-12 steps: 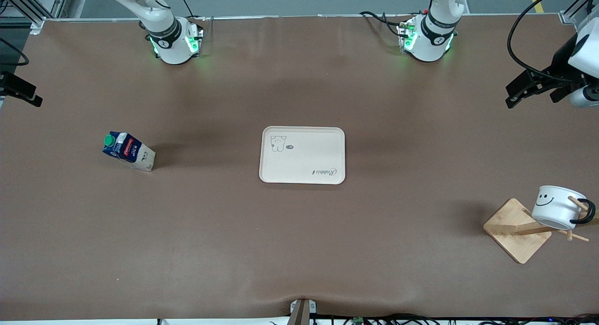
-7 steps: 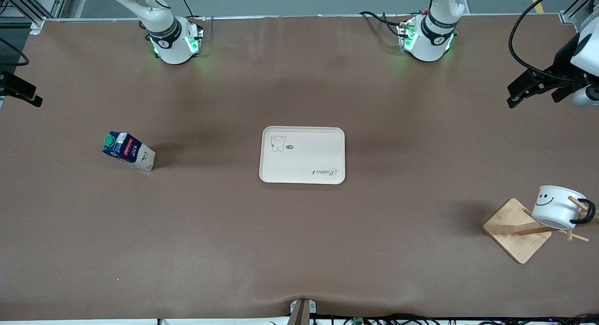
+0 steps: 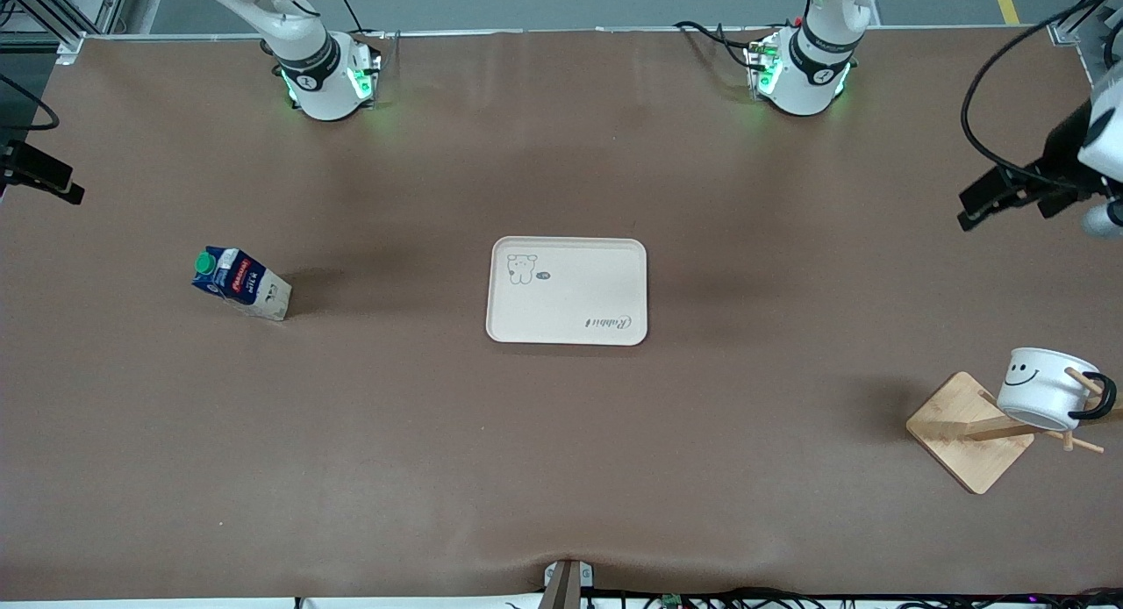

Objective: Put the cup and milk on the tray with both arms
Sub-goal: 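Move the left gripper toward the white mug on the wooden stand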

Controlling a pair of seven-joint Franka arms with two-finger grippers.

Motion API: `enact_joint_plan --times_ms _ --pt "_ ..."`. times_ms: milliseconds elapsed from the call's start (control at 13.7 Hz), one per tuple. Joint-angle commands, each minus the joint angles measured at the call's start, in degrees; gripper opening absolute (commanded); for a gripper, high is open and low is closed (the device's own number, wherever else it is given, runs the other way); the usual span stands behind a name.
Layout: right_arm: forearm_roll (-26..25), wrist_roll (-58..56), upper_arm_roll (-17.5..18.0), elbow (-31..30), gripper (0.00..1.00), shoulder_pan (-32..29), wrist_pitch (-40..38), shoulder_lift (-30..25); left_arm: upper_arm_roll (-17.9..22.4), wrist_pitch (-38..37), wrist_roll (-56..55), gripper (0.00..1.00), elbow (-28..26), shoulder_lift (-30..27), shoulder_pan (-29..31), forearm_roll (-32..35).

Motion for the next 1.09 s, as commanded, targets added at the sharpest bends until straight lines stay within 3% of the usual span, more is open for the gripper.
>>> enact_joint_plan --times_ms 0,146,510,1021 --pt "-0.05 0.24 0.41 1.59 1.0 -0.07 -1.06 1.35 -0.46 9.62 -0.52 1.0 -10.3 -4.39 2.92 0.12" --pt "-0.05 -0.02 0.41 1.42 1.0 -0.07 -1.14 1.96 -0.55 17.61 -1.13 1.0 -17.6 -6.94 5.2 0.04" --pt "-0.23 -0.2 0.41 1.59 1.0 -0.07 -0.62 3.37 -0.55 31.86 -3.51 1.0 -28.41 -8.97 8.72 -0.05" --pt "-0.05 -0.02 0.59 1.59 1.0 0.2 -0.27 3.37 -0.38 50.59 2.09 1.0 -35.55 -5.64 13.2 0.03"
